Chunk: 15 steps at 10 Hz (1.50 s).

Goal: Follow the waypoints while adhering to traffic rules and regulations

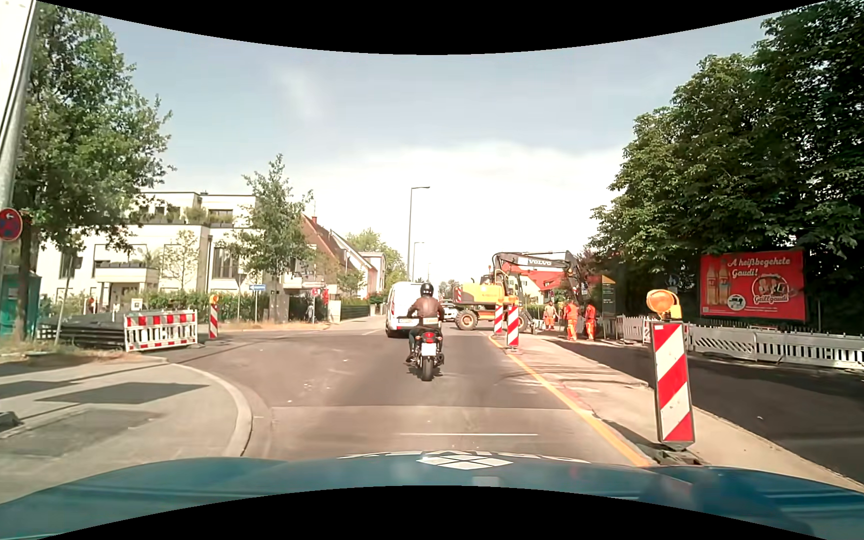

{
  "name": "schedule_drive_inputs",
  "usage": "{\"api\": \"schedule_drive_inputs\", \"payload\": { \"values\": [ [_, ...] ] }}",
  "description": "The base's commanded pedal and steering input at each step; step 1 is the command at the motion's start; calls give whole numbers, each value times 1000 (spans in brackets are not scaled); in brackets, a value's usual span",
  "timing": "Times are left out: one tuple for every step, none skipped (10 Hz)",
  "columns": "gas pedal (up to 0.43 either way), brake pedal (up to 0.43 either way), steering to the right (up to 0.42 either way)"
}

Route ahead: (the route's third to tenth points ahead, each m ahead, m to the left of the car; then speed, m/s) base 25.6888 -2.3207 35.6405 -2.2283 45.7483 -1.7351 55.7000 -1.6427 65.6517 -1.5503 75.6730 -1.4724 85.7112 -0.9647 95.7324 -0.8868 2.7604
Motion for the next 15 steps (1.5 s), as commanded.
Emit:
{"api": "schedule_drive_inputs", "payload": {
  "values": [
    [157, 0, -18],
    [157, 0, -23],
    [157, 0, -25],
    [157, 0, -29],
    [157, 0, -34],
    [157, 0, -40],
    [157, 0, -45],
    [157, 0, -52],
    [157, 0, -56],
    [157, 0, -61],
    [157, 0, -61],
    [157, 0, -61],
    [169, 0, -62],
    [169, 0, -61],
    [169, 0, -62]
  ]
}}
